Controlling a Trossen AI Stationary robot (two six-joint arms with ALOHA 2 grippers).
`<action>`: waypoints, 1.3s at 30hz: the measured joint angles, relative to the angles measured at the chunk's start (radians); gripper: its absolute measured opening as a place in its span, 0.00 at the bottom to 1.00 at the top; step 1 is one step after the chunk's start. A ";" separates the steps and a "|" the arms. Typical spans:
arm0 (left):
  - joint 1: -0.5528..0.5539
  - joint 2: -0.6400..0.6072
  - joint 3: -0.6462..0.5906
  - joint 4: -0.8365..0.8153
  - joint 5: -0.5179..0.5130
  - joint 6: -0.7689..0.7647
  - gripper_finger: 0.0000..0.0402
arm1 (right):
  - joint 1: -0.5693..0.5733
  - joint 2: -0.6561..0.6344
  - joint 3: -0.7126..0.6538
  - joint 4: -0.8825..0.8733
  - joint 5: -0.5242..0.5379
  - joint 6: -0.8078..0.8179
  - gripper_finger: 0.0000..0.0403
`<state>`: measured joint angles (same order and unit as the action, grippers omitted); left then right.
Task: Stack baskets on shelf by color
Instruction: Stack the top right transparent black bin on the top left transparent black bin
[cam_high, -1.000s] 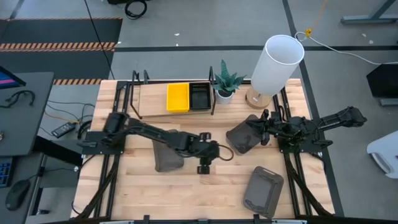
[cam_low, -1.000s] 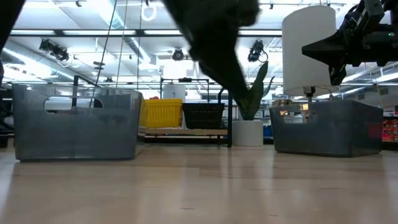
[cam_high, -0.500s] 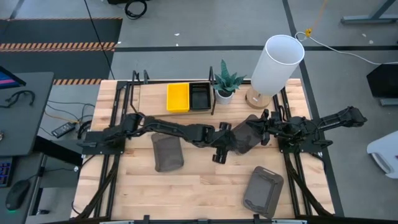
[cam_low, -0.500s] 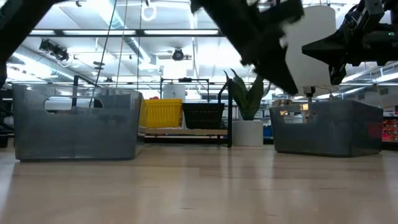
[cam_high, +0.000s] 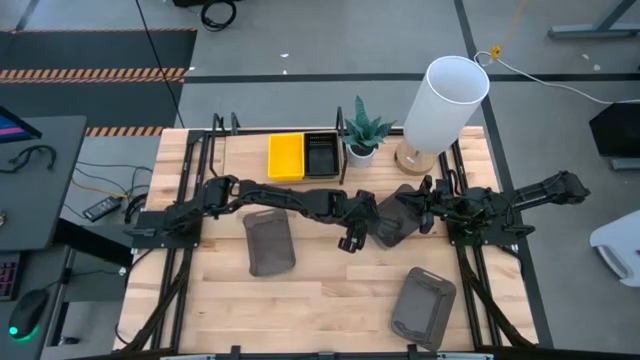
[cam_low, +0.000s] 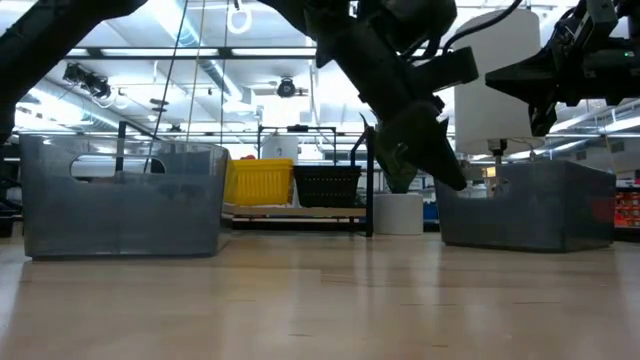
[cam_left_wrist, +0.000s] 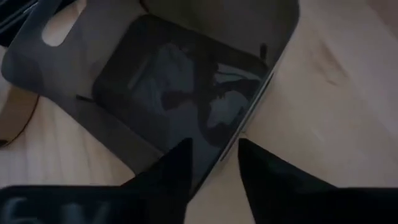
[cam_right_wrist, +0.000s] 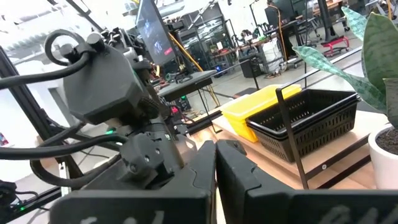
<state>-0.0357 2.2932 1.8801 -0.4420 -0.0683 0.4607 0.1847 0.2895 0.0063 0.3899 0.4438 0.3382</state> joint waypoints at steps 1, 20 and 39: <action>0.000 0.000 0.000 0.000 0.013 0.001 0.31 | 0.000 0.000 0.000 0.000 0.000 0.000 0.05; -0.106 -0.147 0.009 -0.316 0.090 -0.378 0.01 | 0.000 0.005 0.000 0.010 0.000 0.000 0.05; -0.284 -0.448 -0.304 -0.367 -0.200 -0.683 0.01 | 0.000 0.005 0.000 0.023 0.000 0.000 0.05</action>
<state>-0.3193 1.8453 1.5758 -0.8092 -0.2687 -0.2218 0.1848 0.2943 0.0067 0.4128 0.4438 0.3381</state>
